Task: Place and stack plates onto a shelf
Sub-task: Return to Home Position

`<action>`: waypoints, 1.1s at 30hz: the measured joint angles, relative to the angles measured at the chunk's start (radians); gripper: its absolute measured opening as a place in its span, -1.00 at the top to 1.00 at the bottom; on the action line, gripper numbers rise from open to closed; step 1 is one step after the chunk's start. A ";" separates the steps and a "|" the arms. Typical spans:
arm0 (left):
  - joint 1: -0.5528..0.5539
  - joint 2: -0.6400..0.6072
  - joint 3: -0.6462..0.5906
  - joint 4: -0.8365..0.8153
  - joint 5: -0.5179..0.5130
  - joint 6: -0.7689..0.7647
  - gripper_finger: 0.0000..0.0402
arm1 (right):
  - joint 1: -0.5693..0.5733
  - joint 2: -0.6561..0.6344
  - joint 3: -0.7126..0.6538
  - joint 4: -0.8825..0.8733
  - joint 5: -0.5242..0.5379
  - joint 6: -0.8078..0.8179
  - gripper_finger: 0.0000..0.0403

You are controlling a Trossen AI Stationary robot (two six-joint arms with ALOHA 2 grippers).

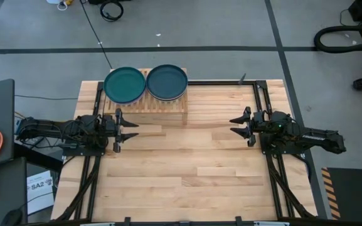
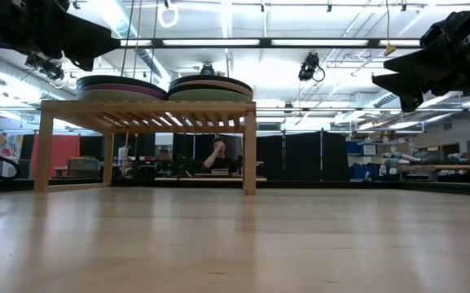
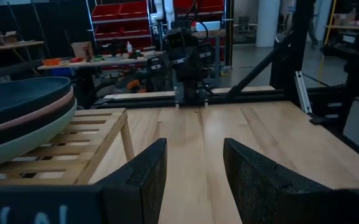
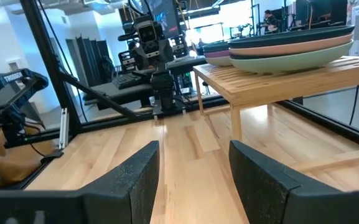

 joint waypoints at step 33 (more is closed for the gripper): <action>0.000 -0.306 0.000 -0.289 0.004 0.005 0.18 | 0.000 0.000 0.000 0.002 -0.002 0.000 0.01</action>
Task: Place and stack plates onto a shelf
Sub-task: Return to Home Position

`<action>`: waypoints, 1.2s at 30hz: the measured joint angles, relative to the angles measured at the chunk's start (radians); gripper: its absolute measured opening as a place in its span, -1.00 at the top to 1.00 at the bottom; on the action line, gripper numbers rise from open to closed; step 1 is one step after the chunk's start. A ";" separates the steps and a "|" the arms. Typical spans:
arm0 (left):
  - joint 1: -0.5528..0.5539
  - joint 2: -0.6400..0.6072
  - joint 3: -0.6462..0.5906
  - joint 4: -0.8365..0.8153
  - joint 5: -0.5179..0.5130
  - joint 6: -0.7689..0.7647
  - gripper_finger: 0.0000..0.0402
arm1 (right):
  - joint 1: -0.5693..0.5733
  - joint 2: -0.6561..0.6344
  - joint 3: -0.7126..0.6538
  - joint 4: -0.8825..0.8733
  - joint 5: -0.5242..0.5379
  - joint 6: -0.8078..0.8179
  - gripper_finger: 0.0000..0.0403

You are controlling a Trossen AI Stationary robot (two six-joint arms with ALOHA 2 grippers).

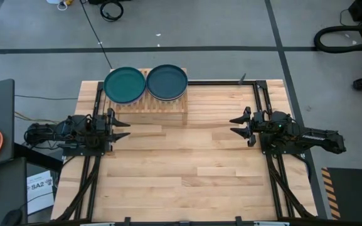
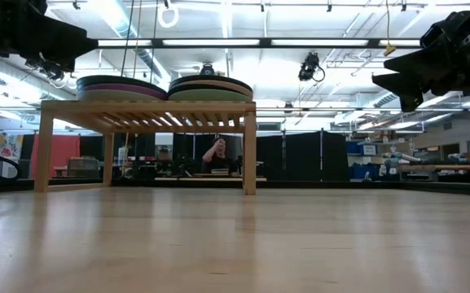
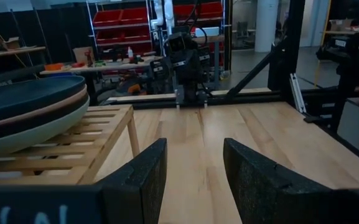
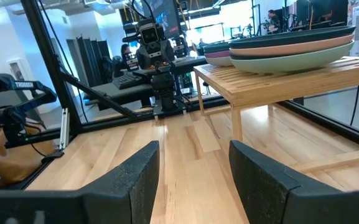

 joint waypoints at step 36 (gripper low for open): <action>0.000 0.002 -0.212 0.269 -0.003 0.021 0.18 | 0.000 0.000 0.000 0.000 0.000 0.000 0.01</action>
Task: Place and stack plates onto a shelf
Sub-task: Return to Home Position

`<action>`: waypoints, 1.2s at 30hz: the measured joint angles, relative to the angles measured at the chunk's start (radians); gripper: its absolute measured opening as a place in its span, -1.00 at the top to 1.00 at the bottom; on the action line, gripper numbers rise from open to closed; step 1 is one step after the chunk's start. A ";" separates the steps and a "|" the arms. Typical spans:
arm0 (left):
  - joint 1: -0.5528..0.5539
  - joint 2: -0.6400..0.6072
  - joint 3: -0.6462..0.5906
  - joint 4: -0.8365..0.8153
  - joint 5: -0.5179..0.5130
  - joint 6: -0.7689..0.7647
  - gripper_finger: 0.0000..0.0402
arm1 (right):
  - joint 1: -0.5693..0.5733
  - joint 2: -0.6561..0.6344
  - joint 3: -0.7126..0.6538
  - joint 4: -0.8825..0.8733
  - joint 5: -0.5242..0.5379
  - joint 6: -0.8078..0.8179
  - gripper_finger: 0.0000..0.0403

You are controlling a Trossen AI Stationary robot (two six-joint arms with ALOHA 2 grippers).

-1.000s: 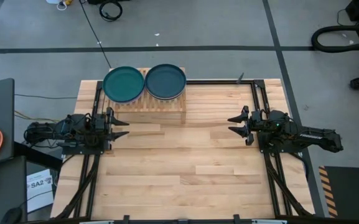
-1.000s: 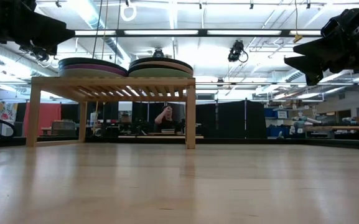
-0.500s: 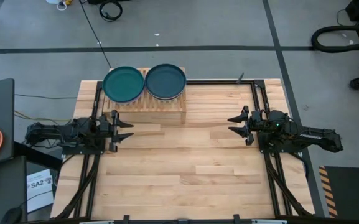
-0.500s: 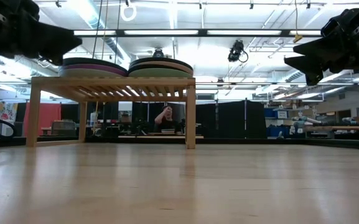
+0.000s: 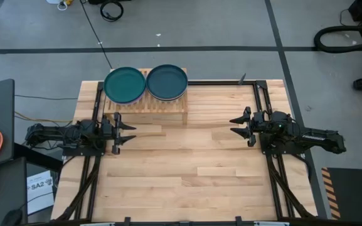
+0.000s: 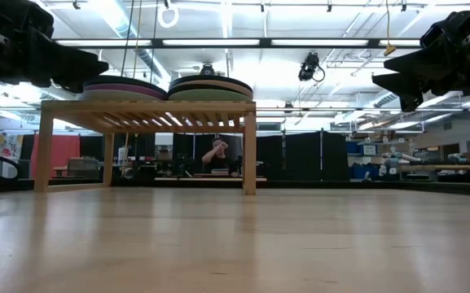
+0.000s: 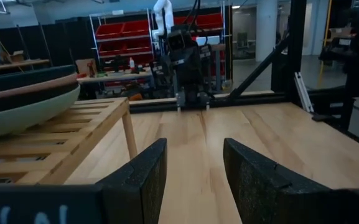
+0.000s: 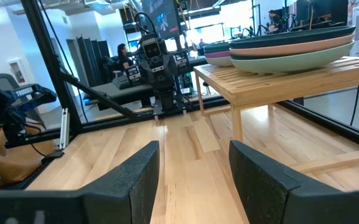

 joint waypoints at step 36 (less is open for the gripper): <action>0.087 0.000 -0.002 0.012 -0.024 0.052 0.18 | 0.000 0.000 0.000 0.000 0.000 0.000 0.01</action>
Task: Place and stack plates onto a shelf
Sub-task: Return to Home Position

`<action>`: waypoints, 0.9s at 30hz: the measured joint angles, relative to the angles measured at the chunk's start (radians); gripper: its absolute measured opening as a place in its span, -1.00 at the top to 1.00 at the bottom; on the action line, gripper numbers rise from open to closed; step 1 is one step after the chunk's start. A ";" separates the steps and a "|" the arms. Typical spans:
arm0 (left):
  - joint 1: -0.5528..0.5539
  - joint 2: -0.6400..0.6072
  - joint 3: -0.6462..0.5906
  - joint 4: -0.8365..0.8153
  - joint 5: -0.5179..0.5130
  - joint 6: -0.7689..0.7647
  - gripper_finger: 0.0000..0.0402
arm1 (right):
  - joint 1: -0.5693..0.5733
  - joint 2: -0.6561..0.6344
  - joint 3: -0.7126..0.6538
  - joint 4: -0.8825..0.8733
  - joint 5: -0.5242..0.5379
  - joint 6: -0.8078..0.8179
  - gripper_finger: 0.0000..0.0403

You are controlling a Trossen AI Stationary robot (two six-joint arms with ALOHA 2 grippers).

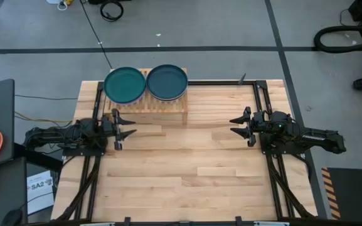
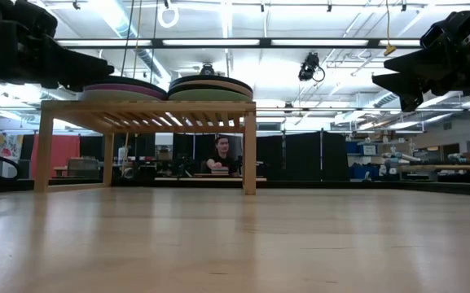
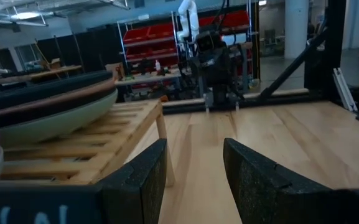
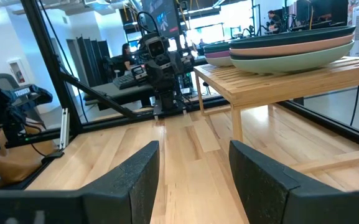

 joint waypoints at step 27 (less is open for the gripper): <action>0.000 -0.003 0.000 0.028 0.007 -0.001 0.18 | 0.000 0.000 0.000 0.000 0.000 0.000 0.01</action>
